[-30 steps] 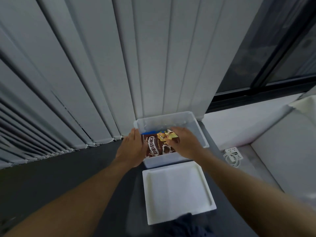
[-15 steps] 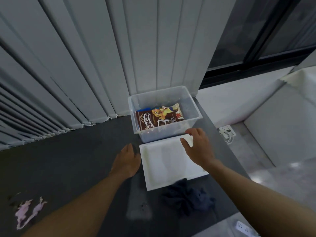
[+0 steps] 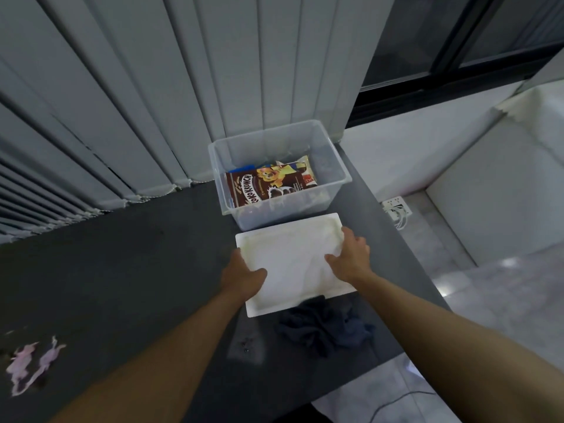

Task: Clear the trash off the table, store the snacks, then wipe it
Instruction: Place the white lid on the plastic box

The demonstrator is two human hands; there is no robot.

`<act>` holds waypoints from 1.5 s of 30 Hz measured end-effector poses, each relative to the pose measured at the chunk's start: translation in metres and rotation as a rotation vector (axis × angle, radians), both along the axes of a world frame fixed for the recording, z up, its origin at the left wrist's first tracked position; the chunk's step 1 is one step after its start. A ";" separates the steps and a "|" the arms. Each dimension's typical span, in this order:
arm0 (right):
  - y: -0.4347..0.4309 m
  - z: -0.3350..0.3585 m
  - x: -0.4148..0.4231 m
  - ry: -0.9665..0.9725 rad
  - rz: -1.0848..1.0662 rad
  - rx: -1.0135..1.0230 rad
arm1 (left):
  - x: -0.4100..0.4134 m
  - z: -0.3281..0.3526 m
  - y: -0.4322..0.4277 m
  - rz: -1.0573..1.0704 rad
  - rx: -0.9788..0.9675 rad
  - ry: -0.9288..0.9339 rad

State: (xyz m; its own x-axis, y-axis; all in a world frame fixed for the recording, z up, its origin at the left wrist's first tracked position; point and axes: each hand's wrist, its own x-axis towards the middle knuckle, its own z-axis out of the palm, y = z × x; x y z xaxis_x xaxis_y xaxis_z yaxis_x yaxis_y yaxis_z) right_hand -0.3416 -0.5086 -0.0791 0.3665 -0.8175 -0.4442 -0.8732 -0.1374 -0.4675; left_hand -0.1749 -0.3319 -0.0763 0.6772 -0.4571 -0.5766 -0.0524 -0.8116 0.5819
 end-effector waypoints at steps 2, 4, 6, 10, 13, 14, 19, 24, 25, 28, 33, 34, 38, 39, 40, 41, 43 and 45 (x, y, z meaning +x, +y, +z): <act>-0.001 0.002 -0.004 -0.111 -0.078 -0.001 | 0.001 0.004 -0.001 0.080 -0.081 -0.025; -0.002 0.005 -0.008 -0.190 -0.137 -0.017 | 0.000 0.008 -0.002 0.074 -0.123 -0.094; -0.005 0.008 -0.011 -0.250 -0.188 -0.043 | -0.001 0.013 0.000 0.046 -0.147 -0.181; -0.008 0.018 -0.014 -0.408 -0.286 -0.087 | 0.002 0.021 0.006 -0.007 -0.272 -0.304; -0.008 0.028 -0.012 -0.480 -0.314 -0.127 | 0.004 0.031 0.009 -0.052 -0.341 -0.340; -0.009 0.032 -0.010 -0.506 -0.317 -0.134 | 0.005 0.034 0.009 -0.059 -0.367 -0.353; -0.020 0.059 0.005 -0.603 -0.292 -0.163 | 0.012 0.057 0.008 -0.076 -0.497 -0.515; -0.036 0.089 0.026 -0.740 -0.250 -0.223 | 0.030 0.082 -0.003 -0.034 -0.512 -0.623; -0.040 0.094 0.031 -0.742 -0.244 -0.238 | 0.034 0.086 -0.007 -0.017 -0.511 -0.630; -0.050 0.109 0.046 -0.723 -0.218 -0.278 | 0.048 0.100 -0.018 0.013 -0.505 -0.621; -0.074 0.127 0.069 -0.592 -0.120 -0.323 | 0.072 0.122 -0.042 0.000 -0.479 -0.588; -0.080 0.128 0.074 -0.557 -0.094 -0.334 | 0.078 0.125 -0.048 -0.005 -0.451 -0.573; -0.102 0.131 0.094 -0.452 -0.057 -0.332 | 0.099 0.134 -0.070 0.008 -0.324 -0.552; -0.107 0.131 0.099 -0.425 -0.058 -0.327 | 0.104 0.135 -0.075 0.005 -0.298 -0.560; -0.111 0.130 0.105 -0.392 -0.051 -0.332 | 0.108 0.135 -0.079 -0.004 -0.268 -0.568; -0.115 0.129 0.112 -0.356 -0.042 -0.341 | 0.112 0.135 -0.083 -0.016 -0.239 -0.575; -0.122 0.126 0.123 -0.303 -0.038 -0.349 | 0.120 0.132 -0.091 -0.021 -0.202 -0.576; -0.129 0.121 0.131 -0.264 -0.030 -0.344 | 0.126 0.128 -0.098 -0.014 -0.173 -0.574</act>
